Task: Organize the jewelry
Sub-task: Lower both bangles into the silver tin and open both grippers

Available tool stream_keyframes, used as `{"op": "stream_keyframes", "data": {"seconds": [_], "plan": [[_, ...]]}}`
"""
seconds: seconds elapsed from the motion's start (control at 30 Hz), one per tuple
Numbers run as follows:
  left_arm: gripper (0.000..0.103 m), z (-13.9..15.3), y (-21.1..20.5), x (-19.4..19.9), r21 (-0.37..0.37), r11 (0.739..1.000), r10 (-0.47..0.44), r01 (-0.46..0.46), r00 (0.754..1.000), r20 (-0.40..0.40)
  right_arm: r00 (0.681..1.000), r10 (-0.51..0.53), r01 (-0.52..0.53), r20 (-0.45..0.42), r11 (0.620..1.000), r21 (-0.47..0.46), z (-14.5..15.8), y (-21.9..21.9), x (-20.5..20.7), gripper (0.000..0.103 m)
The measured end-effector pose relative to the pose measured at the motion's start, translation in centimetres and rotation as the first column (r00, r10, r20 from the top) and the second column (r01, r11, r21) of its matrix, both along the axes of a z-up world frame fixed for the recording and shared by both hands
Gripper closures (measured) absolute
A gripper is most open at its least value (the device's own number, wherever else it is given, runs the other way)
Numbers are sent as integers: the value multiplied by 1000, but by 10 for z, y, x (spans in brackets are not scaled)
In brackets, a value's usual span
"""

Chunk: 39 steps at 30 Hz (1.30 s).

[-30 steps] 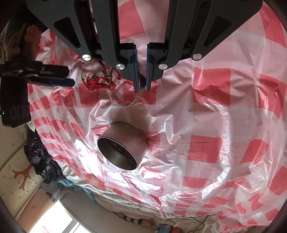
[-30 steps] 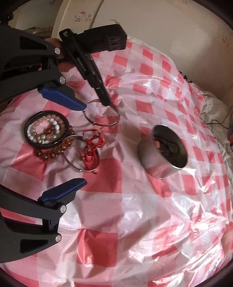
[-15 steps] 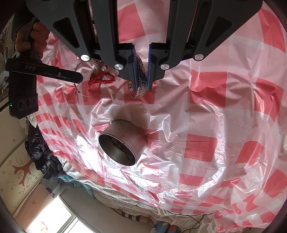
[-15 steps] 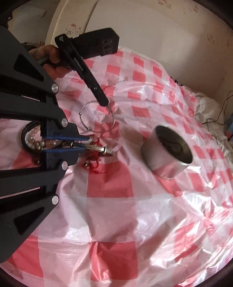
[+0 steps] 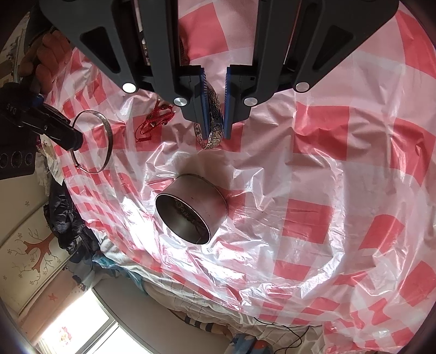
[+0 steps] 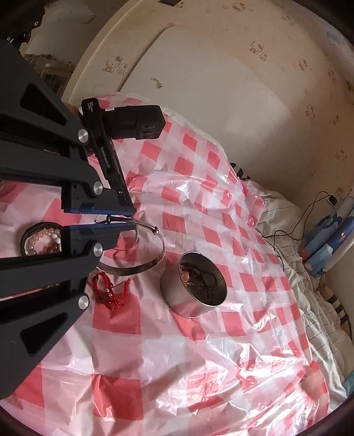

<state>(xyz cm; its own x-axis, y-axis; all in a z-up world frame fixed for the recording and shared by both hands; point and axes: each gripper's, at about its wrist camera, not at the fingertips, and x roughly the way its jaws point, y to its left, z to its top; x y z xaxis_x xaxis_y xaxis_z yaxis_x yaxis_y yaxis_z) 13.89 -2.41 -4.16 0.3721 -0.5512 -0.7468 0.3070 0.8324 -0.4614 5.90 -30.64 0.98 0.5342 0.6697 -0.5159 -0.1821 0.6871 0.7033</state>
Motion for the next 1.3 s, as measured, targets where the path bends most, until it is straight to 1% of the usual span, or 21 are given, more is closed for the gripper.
{"op": "stream_keyframes", "data": {"seconds": [0.03, 0.13, 0.3, 0.37, 0.57, 0.7, 0.8, 0.97, 1.03, 1.1, 1.13, 1.27, 1.3], "plan": [[94, 1, 0, 0, -11, 1000, 0, 1, 1000, 2, 1000, -2, 2, 2, 1000, 4, 0, -1, 0, 97], [94, 6, -2, 0, -35, 999, -5, 6, 1000, 16, 1000, -12, 12, 11, 999, -36, 0, 2, 1, 97], [94, 19, -5, 2, -66, 998, -9, 12, 999, 47, 998, -51, 53, 37, 997, -51, 2, 1, 8, 97], [94, 24, -5, 6, -77, 997, -6, 10, 998, 60, 996, -74, 78, 53, 994, -71, 6, 2, 13, 97], [94, 38, -15, 24, -111, 994, 10, 0, 996, 92, 989, -114, 123, 98, 988, -88, 17, 3, 32, 97], [94, 39, -27, 41, -134, 991, 16, -4, 996, 90, 987, -116, 130, 113, 983, -129, 20, 8, 51, 97], [94, 37, -38, 52, -139, 990, 19, -6, 995, 95, 983, -113, 137, 142, 975, -176, 22, 12, 64, 97], [94, 35, -53, 72, -151, 989, 24, -7, 993, 114, 978, -113, 149, 176, 966, -211, 20, 15, 85, 97], [94, 34, -58, 82, -146, 989, 33, -15, 992, 120, 978, -110, 149, 180, 963, -225, 18, 15, 94, 97], [94, 30, -62, 92, -154, 988, 32, -16, 994, 107, 979, -101, 145, 180, 957, -252, 15, 17, 102, 97], [94, 26, -65, 97, -146, 989, 26, -12, 995, 97, 980, -95, 141, 178, 954, -266, 13, 18, 105, 97], [93, 13, -76, 106, -12, 998, 56, -55, 995, 87, 982, -70, 129, 176, 926, -354, 2, 28, 116, 97], [92, 12, -75, 107, 3, 998, 64, -64, 995, 82, 983, -57, 120, 173, 916, -383, -1, 33, 118, 97]]}}
